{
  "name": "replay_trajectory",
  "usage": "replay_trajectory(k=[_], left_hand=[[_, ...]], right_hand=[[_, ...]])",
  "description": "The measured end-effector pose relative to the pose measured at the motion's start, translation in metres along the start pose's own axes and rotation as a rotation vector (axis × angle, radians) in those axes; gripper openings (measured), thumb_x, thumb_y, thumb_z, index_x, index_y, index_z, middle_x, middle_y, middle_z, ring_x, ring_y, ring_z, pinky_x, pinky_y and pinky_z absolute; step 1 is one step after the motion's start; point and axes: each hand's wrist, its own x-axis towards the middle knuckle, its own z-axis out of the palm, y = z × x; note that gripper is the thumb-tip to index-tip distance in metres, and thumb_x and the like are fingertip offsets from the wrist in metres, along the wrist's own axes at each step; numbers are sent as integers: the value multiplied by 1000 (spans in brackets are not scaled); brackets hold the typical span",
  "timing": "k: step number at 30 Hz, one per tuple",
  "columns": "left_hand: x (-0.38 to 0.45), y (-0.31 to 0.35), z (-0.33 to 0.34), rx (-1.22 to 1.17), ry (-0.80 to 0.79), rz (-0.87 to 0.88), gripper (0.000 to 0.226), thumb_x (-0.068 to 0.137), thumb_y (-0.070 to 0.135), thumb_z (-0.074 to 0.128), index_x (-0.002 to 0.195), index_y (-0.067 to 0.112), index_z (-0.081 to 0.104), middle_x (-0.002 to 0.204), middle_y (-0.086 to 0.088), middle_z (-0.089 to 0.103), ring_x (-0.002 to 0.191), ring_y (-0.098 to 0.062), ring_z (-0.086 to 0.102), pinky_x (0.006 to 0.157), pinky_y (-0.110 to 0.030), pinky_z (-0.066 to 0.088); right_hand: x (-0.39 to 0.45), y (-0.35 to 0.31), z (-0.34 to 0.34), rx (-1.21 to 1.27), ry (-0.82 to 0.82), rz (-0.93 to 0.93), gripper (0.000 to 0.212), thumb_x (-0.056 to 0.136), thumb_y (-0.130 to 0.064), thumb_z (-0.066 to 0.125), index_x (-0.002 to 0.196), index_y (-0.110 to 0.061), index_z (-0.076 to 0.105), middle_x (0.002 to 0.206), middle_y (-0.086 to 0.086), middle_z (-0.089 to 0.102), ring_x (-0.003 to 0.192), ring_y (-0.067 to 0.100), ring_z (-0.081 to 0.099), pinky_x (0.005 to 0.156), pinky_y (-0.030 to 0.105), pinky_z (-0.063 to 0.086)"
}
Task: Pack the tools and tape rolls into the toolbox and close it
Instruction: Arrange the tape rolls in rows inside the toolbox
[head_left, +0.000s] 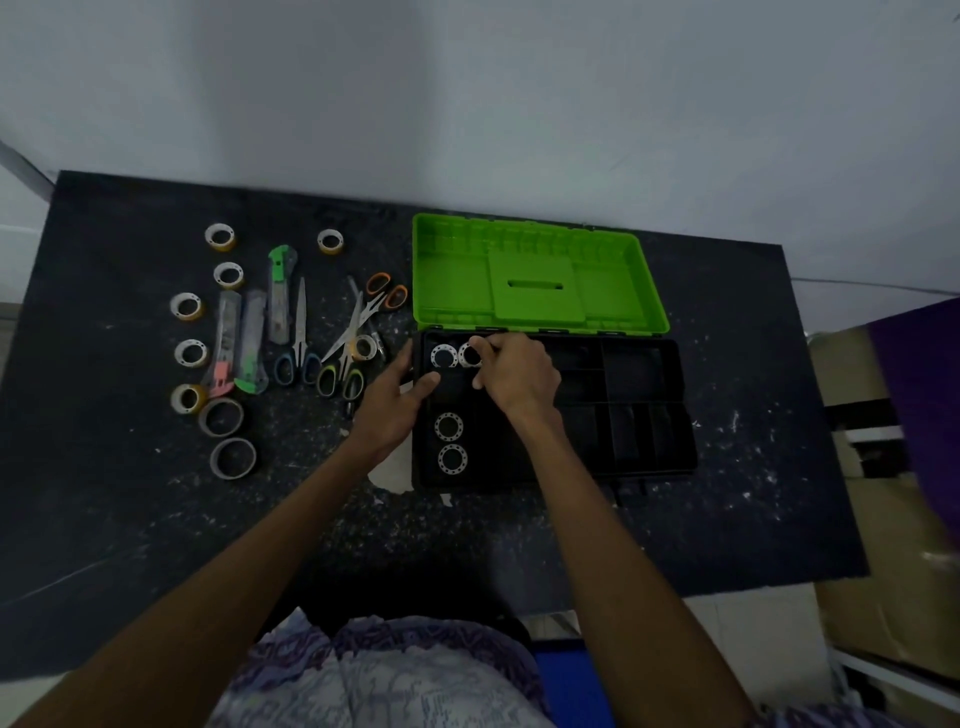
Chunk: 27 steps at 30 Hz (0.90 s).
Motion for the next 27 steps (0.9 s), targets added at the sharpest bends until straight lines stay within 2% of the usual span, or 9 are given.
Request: replay_trajectory(k=[3,6,8,14,17,19,23,27], left_hand=[[0,0,-1,-18,-9,8,60,95,29,59,149,24,34,138,3,55,123,-13,54,101,-39,48],[1,-1,-2,-17,-15,-2,63,91,38,60,148,27,34,138,5,55,122,-12,55,101,-43,48],[0,-1,-2,-24,-17,4,60,93,35,59,147,29,36,136,6,56,121,-11,56,100,-43,49],[0,0,-2,-38,-25,11,58,94,31,59,148,29,36,135,4,58,119,-10,57,98,-40,51],[1,1,-1,-36,-25,12,62,91,36,60,148,28,36,136,5,57,120,-10,56,100,-40,50],[1,1,-1,-34,-17,-2,62,94,31,60,149,24,34,137,4,56,121,-10,55,101,-38,49],[0,2,0,-33,0,-9,63,94,28,59,151,21,31,138,6,54,122,-8,53,101,-35,47],[-2,1,-1,-48,-10,-9,64,94,27,59,151,21,30,134,13,51,122,-7,52,103,-36,46]], right_hand=[[-1,-2,0,-16,44,0,36,96,-54,51,97,-27,76,75,-3,74,94,23,69,75,30,44],[-5,-1,5,-5,103,9,36,93,-58,53,95,-31,77,68,-5,72,89,20,70,75,31,49],[-7,2,8,21,140,15,34,91,-61,54,97,-36,76,64,-7,71,87,18,70,76,32,52],[-8,4,11,122,204,44,30,83,-64,62,97,-41,75,62,-9,70,81,16,70,75,32,56],[-7,3,12,148,223,61,31,79,-64,66,94,-39,76,62,-9,71,79,14,70,73,31,55],[-5,4,12,141,226,49,30,78,-64,68,91,-38,76,61,-10,70,76,14,70,72,30,55],[0,4,8,60,186,-30,27,84,-58,65,90,-34,77,60,-8,70,75,14,70,73,31,55],[-1,14,4,-28,134,-135,29,93,-54,57,105,-35,75,64,-6,71,84,17,71,78,32,54]])
